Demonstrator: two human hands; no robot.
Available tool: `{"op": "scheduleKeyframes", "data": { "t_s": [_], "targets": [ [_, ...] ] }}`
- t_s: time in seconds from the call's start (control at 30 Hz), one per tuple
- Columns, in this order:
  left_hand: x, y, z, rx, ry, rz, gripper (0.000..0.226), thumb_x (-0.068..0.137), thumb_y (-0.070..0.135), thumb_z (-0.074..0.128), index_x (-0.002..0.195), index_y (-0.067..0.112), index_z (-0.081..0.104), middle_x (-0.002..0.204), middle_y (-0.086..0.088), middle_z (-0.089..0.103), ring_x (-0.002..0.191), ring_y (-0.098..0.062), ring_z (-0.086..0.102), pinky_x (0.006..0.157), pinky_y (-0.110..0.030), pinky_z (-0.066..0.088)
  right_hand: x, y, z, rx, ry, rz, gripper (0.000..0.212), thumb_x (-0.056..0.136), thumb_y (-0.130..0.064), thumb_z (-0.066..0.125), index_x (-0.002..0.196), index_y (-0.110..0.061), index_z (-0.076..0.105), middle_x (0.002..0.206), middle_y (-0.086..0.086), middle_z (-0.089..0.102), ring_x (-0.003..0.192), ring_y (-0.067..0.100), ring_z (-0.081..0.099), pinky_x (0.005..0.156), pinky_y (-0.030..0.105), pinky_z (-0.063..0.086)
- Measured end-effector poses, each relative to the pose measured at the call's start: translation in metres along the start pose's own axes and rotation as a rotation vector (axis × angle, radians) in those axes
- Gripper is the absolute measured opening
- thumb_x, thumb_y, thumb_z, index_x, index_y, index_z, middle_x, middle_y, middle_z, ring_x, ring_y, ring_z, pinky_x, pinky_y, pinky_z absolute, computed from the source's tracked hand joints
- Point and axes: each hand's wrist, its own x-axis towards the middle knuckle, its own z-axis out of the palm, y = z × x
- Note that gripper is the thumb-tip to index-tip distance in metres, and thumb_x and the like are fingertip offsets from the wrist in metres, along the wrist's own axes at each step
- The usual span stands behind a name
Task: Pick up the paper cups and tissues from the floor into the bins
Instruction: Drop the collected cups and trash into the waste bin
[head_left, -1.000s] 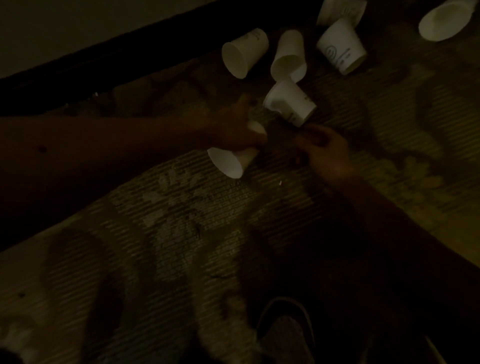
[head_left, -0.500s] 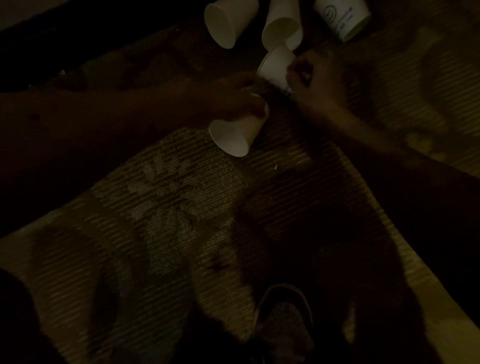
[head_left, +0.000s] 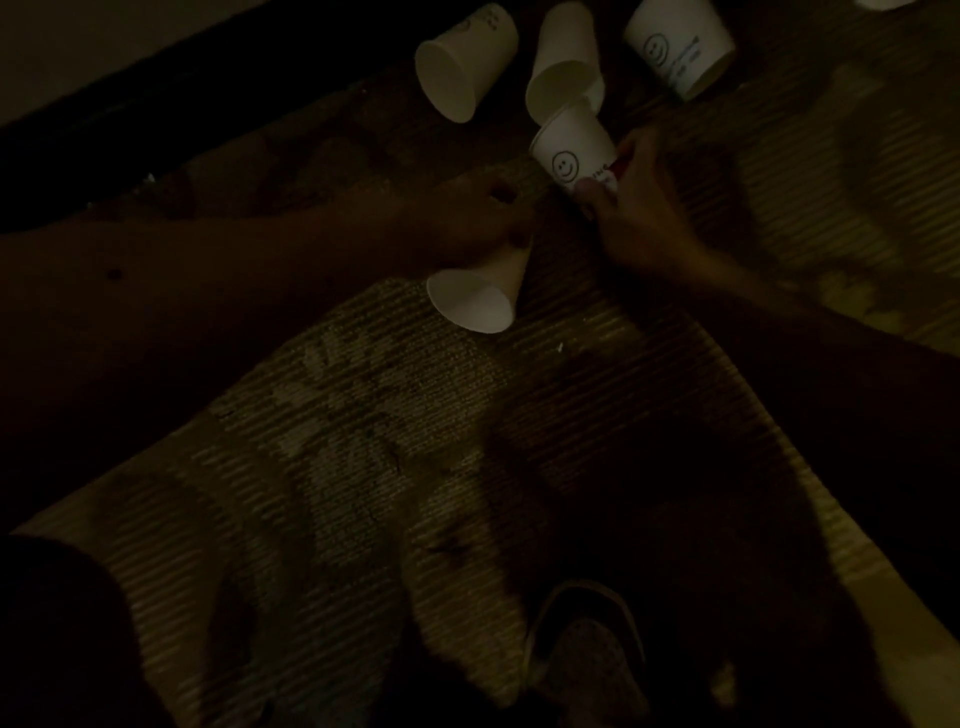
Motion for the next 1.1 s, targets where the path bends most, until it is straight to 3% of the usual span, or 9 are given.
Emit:
{"op": "scheduleKeyframes", "data": {
  "t_s": [0.13,0.2,0.3,0.37,0.43,0.53,0.73,0.9,1.1],
  "targets": [
    [0.002,0.003,-0.004,0.106,0.059,0.076,0.034,0.1,0.029,0.049,0.133,0.019,0.055,0.143,-0.005,0.046,0.111,-0.015,0.045,0.083,-0.027,0.037,-0.005,0.008,-0.004,0.197,0.025,0.088,0.051,0.098,-0.033,0.053,0.138,-0.012,0.028,0.123,0.001,0.044,0.093,0.002,0.049,0.066,0.014,0.037],
    [0.003,0.007,-0.006,0.195,0.104,0.11,0.041,0.102,0.04,0.045,0.138,0.019,0.049,0.138,-0.004,0.049,0.107,-0.012,0.046,0.08,-0.025,0.035,-0.005,0.012,-0.006,0.29,0.067,0.154,0.05,0.099,-0.034,0.052,0.138,-0.013,0.028,0.118,-0.002,0.043,0.09,0.002,0.048,0.062,0.014,0.036],
    [0.009,0.011,-0.004,0.419,0.181,0.165,0.057,0.098,0.053,0.046,0.147,0.025,0.037,0.151,-0.01,0.035,0.13,-0.027,0.042,0.099,-0.035,0.038,-0.005,0.017,-0.008,0.341,0.16,0.204,0.053,0.099,-0.037,0.053,0.139,-0.012,0.03,0.115,-0.003,0.041,0.091,0.002,0.044,0.061,0.012,0.033],
    [0.014,0.015,0.0,0.484,0.211,0.201,0.065,0.095,0.054,0.051,0.152,0.03,0.029,0.159,-0.016,0.014,0.136,-0.036,0.036,0.109,-0.043,0.034,-0.005,0.019,-0.009,0.38,0.207,0.229,0.055,0.098,-0.038,0.054,0.139,-0.011,0.031,0.115,-0.003,0.04,0.098,0.006,0.044,0.065,0.013,0.038],
    [0.024,0.02,0.007,0.491,0.196,0.267,0.071,0.094,0.052,0.055,0.154,0.031,0.023,0.162,-0.017,-0.002,0.143,-0.036,0.026,0.114,-0.045,0.031,-0.004,0.018,-0.009,0.428,0.22,0.252,0.055,0.097,-0.037,0.056,0.138,-0.01,0.031,0.115,-0.002,0.041,0.104,0.011,0.046,0.083,0.026,0.05],
    [0.043,0.029,0.014,0.55,0.18,0.282,0.08,0.095,0.05,0.056,0.157,0.027,0.012,0.162,-0.015,-0.018,0.148,-0.035,0.015,0.114,-0.047,0.03,-0.002,0.015,-0.011,0.484,0.2,0.256,0.054,0.097,-0.035,0.056,0.137,-0.009,0.031,0.116,0.0,0.043,0.108,0.015,0.049,0.095,0.036,0.049],
    [0.063,0.041,0.013,0.57,0.198,0.262,0.093,0.091,0.049,0.061,0.157,0.022,0.001,0.161,-0.016,-0.019,0.15,-0.035,0.009,0.113,-0.047,0.027,-0.002,0.012,-0.011,0.589,0.164,0.31,0.055,0.099,-0.034,0.053,0.141,-0.01,0.028,0.121,0.0,0.045,0.094,0.004,0.049,0.059,0.011,0.04],
    [0.071,0.047,-0.004,0.567,0.167,0.278,0.099,0.09,0.049,0.064,0.157,0.018,-0.002,0.163,-0.013,-0.016,0.151,-0.031,0.005,0.118,-0.044,0.019,-0.002,0.011,-0.017,0.569,0.175,0.333,0.056,0.1,-0.034,0.051,0.144,-0.008,0.027,0.144,0.009,0.042,0.123,0.018,0.047,0.085,0.024,0.043],
    [0.061,0.049,-0.02,0.555,0.164,0.342,0.101,0.087,0.051,0.065,0.157,0.012,0.003,0.164,-0.01,0.009,0.15,-0.027,0.013,0.118,-0.039,0.016,-0.003,0.005,-0.026,0.61,0.186,0.357,0.063,0.099,-0.034,0.053,0.147,-0.006,0.023,0.149,0.011,0.038,0.132,0.023,0.044,0.108,0.043,0.042]
  ]
}}
